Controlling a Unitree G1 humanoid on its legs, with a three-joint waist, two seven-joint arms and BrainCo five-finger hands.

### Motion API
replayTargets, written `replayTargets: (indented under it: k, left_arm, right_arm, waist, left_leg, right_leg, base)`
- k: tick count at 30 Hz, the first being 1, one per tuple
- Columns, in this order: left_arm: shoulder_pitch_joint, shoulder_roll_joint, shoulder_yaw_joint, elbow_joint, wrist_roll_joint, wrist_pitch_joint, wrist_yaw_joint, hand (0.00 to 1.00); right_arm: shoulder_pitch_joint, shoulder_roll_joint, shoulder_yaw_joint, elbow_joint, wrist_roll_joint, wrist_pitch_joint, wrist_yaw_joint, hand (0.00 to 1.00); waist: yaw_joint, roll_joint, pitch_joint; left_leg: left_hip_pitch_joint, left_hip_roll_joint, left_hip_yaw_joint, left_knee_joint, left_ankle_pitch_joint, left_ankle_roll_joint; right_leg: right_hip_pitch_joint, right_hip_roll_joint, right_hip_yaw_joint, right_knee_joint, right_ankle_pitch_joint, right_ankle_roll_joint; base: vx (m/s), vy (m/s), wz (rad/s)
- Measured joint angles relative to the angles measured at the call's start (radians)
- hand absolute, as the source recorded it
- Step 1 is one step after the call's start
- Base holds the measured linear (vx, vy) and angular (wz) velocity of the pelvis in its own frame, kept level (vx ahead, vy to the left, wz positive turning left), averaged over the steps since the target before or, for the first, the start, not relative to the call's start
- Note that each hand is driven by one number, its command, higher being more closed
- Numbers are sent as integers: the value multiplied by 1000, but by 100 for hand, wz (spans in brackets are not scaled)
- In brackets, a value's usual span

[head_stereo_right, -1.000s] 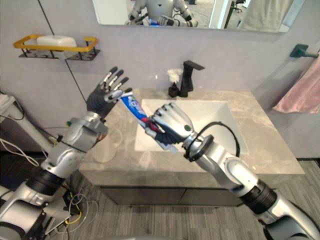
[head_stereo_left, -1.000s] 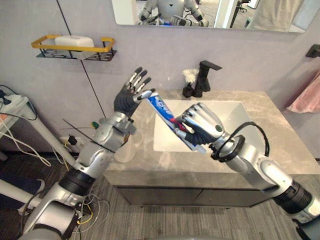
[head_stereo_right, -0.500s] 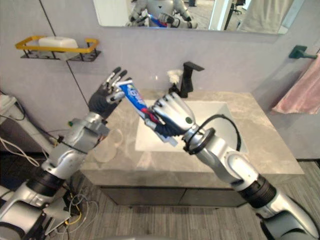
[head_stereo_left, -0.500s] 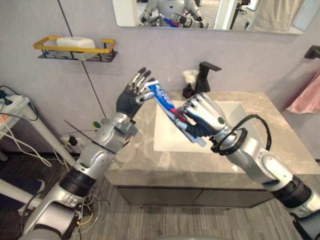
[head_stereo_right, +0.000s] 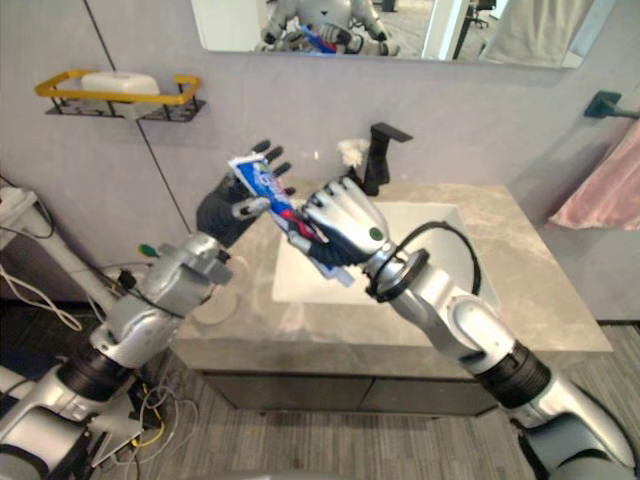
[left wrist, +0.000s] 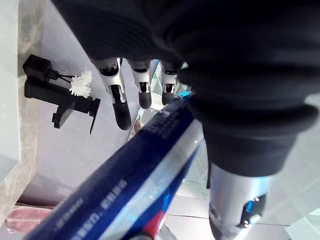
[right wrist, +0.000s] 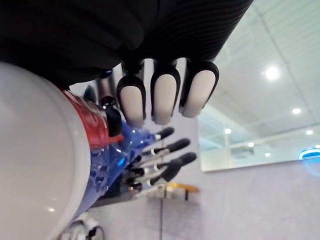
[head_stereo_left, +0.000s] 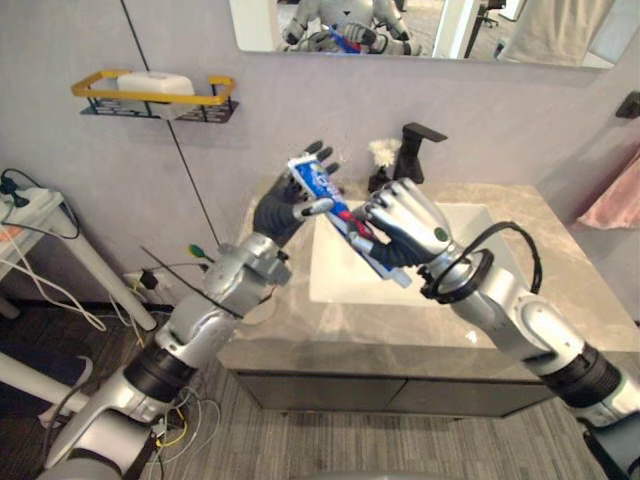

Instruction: Organize washtable

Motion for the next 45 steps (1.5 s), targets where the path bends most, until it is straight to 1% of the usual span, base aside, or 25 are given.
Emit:
replayTargets:
  k: [1, 2, 4, 7, 8, 10, 15, 23, 26, 27, 35, 39, 45]
  left_arm:
    - [0, 0, 0, 0, -1, 0, 0, 0]
    - [0, 0, -1, 0, -5, 0, 0, 100]
    - [-6, 2, -9, 0, -17, 0, 0, 100]
    - [-16, 8, -13, 0, -21, 0, 3, 100]
    - [-25, 9, -17, 0, -22, -1, 4, 100]
    - [-30, 9, -17, 0, -24, -4, 5, 100]
    - [-36, 8, -19, 0, -27, -5, 9, 100]
    - [-57, 7, -26, -7, -28, -6, 7, 100]
    - [-57, 7, -26, -7, -28, -6, 7, 100]
    - [-57, 6, -26, -7, -28, -6, 7, 100]
    - [-57, 4, -26, -6, -24, -7, 7, 100]
    - [-58, -10, -26, -6, -22, -7, 7, 100]
    - [-79, -19, -26, -5, -15, -7, 7, 100]
  right_arm:
    - [0, 0, 0, 0, 0, 0, 0, 100]
    - [0, 0, 1, 0, 0, 0, 0, 100]
    - [0, -1, 4, 0, 0, 0, 0, 100]
    - [-6, -3, 40, 0, 0, -8, 0, 100]
    - [-6, -3, 47, 1, 0, -21, 1, 100]
    - [-6, -3, 54, 0, 0, -32, 1, 100]
    - [-6, -4, 72, -1, 0, -49, 6, 100]
    - [-9, -4, 72, 1, -1, -49, 7, 100]
    - [-10, -4, 72, 1, -2, -49, 7, 100]
    - [-10, -4, 72, 1, -6, -49, 7, 0]
    - [-34, -3, 64, 8, -28, -35, 7, 0]
    - [-37, -2, 54, 13, -35, -27, 6, 0]
    - [-37, 2, 18, 13, -35, -18, -2, 0]
  waist:
    - [0, 0, 0]
    - [0, 0, 0]
    - [1, 0, 0]
    - [0, 0, 0]
    - [0, 0, 0]
    - [0, 0, 0]
    - [0, -2, 1]
    - [1, -4, 3]
    - [-1, -9, 9]
    - [-1, -11, 11]
    - [-4, -10, 12]
    - [-4, -10, 13]
    - [-7, -4, 16]
  left_leg:
    - [0, 0, 0, 0, 0, 0]
    - [0, 0, 0, 0, 0, 0]
    - [0, 0, 0, 0, 0, 0]
    - [0, 0, 0, 0, 0, 0]
    - [0, 0, 0, 0, 0, 0]
    - [0, 0, 0, 0, 0, 0]
    - [0, 0, 0, -1, 0, 0]
    - [0, 0, 1, -1, 0, 0]
    - [0, 0, 1, -1, 0, 0]
    - [0, 0, 1, -1, 0, 0]
    - [1, 0, 3, -1, 0, 0]
    - [1, 0, 5, -1, 0, 0]
    - [4, 0, 11, -1, 0, 0]
  right_leg:
    - [0, 0, 0, 0, 0, 0]
    - [0, 0, 0, 0, 0, 0]
    - [0, 0, 0, 0, 0, 0]
    - [0, 0, 0, 0, 0, 0]
    - [0, 0, 0, 0, 0, 0]
    - [0, 0, 0, 0, 0, 0]
    - [0, 0, 0, 0, 0, 0]
    - [-1, 0, 0, 0, 0, 0]
    - [-1, 0, 1, 0, 0, 0]
    - [-1, 0, 1, 0, 0, 0]
    - [-1, 0, 3, 0, 0, 0]
    - [-1, 0, 5, 0, 0, 0]
    - [-1, 0, 8, 0, 0, 0]
  base:
    - [-40, -14, 0]
    - [-34, -13, 0]
    - [-16, -5, 0]
    - [-23, -9, 0]
    - [0, 0, 0]
    - [0, 0, 0]
    - [-12, -6, 0]
    - [0, 0, 0]
    - [0, 0, 0]
    - [0, 0, 0]
    - [0, 0, 0]
    - [0, 0, 0]
    - [0, 0, 0]
